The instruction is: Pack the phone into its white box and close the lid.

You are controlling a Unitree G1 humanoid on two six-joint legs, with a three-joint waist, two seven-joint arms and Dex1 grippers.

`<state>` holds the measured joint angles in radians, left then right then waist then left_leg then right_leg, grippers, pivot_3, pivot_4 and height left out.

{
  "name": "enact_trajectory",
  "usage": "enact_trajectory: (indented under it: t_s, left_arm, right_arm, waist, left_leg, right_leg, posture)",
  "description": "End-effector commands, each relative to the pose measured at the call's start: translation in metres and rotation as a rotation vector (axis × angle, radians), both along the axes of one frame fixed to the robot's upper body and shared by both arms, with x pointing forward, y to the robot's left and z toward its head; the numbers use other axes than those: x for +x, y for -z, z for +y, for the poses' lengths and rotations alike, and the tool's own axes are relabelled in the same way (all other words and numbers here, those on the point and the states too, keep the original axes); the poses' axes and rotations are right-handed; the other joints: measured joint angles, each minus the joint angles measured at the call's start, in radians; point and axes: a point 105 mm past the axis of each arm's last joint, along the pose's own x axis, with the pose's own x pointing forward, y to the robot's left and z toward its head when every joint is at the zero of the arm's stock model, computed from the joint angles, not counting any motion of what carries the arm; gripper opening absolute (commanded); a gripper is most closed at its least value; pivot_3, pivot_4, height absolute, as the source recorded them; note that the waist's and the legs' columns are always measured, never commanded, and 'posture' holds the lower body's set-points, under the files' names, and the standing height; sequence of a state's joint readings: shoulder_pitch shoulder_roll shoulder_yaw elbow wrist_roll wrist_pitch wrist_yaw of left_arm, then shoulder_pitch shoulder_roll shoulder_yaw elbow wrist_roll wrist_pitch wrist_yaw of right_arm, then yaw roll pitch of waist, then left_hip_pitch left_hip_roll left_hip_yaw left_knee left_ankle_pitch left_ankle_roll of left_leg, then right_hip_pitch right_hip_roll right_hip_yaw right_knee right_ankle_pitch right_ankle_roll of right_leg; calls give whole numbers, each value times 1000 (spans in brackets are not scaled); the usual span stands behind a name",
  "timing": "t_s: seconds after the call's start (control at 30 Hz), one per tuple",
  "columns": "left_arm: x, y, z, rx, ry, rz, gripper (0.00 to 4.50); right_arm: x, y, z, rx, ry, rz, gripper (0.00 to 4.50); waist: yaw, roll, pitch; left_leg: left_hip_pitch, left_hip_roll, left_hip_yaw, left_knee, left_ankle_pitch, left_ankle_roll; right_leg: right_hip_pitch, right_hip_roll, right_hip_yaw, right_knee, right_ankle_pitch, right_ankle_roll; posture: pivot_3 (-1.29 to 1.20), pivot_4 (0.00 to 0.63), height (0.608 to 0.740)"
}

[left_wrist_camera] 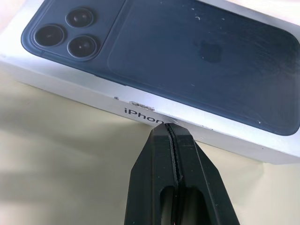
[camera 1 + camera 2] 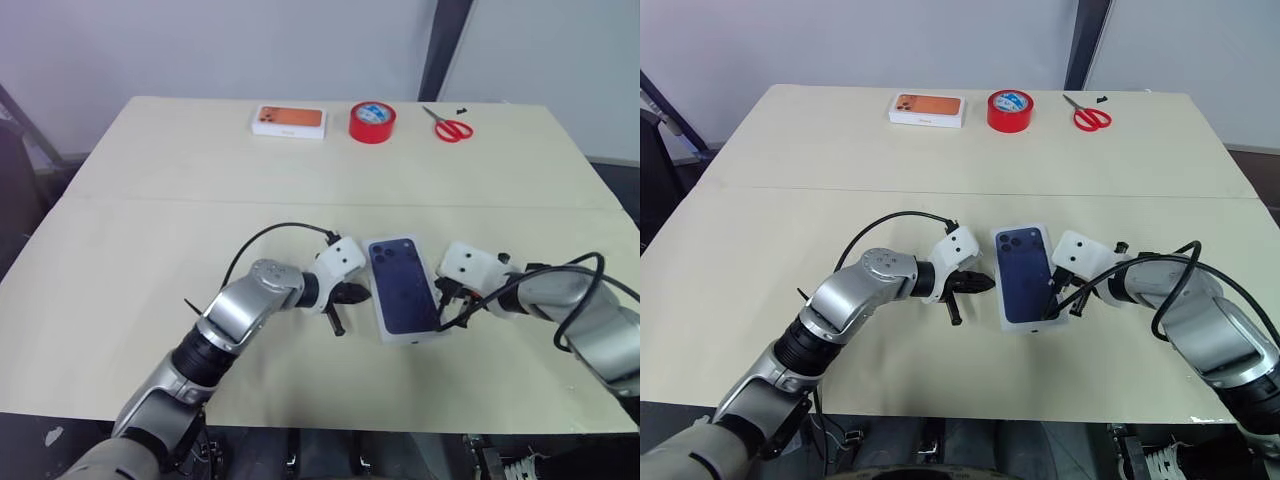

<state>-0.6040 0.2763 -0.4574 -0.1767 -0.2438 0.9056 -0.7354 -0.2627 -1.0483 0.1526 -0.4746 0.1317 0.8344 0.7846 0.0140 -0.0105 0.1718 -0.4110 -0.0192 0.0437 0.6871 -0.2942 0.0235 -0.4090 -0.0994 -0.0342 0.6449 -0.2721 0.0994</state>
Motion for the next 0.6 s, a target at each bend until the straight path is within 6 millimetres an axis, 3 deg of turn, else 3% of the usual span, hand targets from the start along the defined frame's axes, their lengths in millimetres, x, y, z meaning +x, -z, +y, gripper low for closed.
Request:
enact_trajectory:
  t_s: [0.03, 0.4, 0.5, 0.6]
  left_arm:
    - [-6, -19, -10, -62, 49, -53, 0]
    - [-4, -16, -6, -42, 36, -52, 0]
    - [0, -11, 0, -20, 14, -53, 0]
    - [3, -20, 6, -69, 1, -55, 0]
  right_arm:
    - [1, -11, -3, -15, -3, -42, 40]
    - [-1, -8, -2, -11, -10, -32, 40]
    - [-3, -11, -9, -22, -4, -28, 40]
    - [-6, -19, -21, -22, -2, -35, 40]
  waist:
    - [-1, 0, 0]
    - [-1, 0, 0]
    - [0, 0, 0]
    - [-1, 0, 0]
  left_leg:
    - [0, 0, 0, 0, 0, 0]
    - [0, 0, 0, 0, 0, 0]
    - [0, 0, 0, 0, 0, 0]
    - [0, 0, 0, 0, 0, 0]
  right_leg:
    - [0, 0, 0, 0, 0, 0]
    - [0, 0, 0, 0, 0, 0]
    - [0, 0, 0, 0, 0, 0]
    - [0, 0, 0, 0, 0, 0]
  posture:
    - [0, 150, 719]
    - [0, 150, 719]
    - [0, 150, 719]
    - [0, 150, 719]
